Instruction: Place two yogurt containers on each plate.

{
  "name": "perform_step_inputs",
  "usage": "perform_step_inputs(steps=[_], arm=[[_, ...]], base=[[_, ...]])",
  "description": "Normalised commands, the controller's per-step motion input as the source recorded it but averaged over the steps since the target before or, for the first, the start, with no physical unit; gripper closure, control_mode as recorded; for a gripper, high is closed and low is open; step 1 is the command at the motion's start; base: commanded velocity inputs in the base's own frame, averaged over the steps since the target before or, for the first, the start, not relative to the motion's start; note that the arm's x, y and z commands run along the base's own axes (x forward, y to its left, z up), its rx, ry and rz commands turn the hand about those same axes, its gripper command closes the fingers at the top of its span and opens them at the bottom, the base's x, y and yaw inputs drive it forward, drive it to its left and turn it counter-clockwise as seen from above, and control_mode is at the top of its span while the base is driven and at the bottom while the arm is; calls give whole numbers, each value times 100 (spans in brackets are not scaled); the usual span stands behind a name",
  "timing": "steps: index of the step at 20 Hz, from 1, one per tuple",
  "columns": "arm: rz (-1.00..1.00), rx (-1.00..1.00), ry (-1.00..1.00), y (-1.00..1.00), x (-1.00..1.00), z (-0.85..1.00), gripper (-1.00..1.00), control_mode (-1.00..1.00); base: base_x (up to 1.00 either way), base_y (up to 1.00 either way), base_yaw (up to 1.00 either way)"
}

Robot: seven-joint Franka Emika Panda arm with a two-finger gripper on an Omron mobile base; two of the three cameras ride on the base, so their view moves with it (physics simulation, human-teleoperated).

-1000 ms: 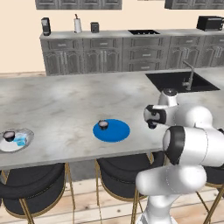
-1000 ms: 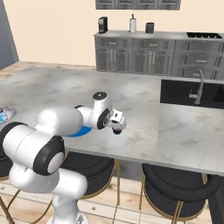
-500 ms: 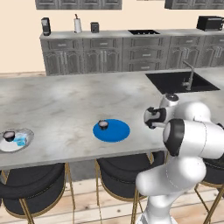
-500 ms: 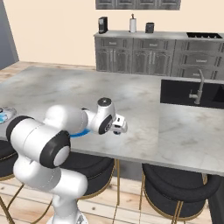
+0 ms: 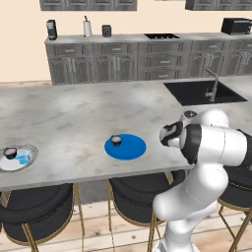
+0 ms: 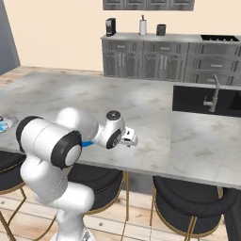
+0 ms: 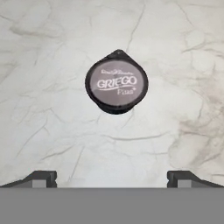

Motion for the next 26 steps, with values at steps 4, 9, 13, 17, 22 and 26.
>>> perform_step_inputs(steps=[4,9,13,17,22,26], arm=[[0,2,0,-11,19,0,-100,-100],[-1,0,0,0,27,0,-100,-100],[-1,0,1,0,24,-2,-100,-100],[0,0,2,0,14,-1,-100,-100],[-1,0,1,0,26,-4,-100,-100],[0,0,0,0,21,-17,-100,-100]], base=[[0,0,0],[0,0,0],[0,0,0],[0,0,0],[0,0,0],[0,0,0]])
